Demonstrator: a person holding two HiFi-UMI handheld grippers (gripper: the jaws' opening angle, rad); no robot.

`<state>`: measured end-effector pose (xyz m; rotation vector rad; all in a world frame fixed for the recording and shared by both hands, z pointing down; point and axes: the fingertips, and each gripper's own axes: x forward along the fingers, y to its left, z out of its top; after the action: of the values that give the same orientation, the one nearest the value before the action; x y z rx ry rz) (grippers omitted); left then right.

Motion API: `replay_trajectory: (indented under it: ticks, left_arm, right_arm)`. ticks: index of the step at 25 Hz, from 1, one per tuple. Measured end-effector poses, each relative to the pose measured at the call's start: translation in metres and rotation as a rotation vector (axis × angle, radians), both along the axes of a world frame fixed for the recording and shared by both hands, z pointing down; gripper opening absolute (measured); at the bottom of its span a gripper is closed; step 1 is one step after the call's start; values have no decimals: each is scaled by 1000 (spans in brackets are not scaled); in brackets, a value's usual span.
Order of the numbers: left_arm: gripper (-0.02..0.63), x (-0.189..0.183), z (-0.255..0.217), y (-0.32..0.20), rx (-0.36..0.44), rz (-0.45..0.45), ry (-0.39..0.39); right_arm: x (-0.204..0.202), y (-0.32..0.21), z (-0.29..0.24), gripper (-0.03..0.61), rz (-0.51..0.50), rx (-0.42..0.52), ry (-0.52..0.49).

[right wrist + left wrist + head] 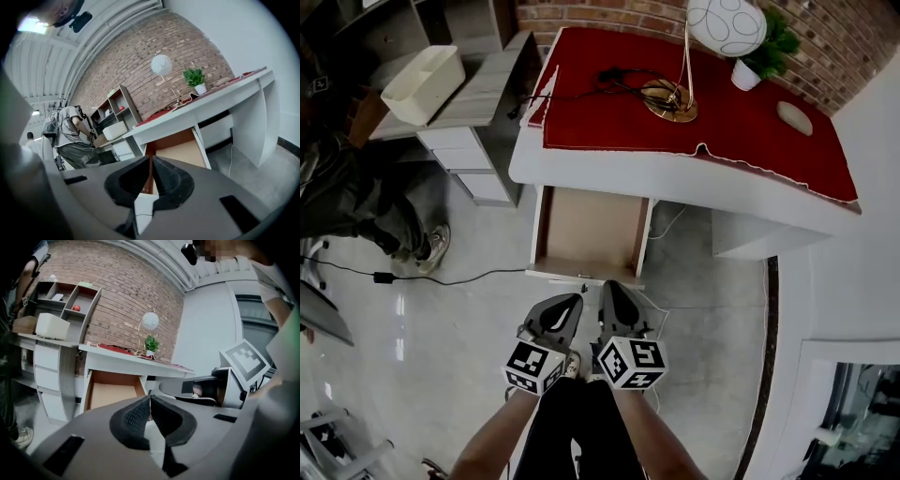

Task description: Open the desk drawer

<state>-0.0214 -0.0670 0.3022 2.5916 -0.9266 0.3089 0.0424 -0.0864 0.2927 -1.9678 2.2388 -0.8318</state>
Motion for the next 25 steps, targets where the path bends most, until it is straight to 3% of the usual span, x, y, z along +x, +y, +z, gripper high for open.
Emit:
replay_trajectory:
  ticks: [12, 25]
  left_arm:
    - [12, 7, -64, 12, 71, 27, 4]
    - [12, -4, -71, 25, 63, 7, -15]
  right_arm:
    - [0, 15, -70, 29, -24, 81, 119]
    - [7, 31, -77, 25, -14, 79, 148]
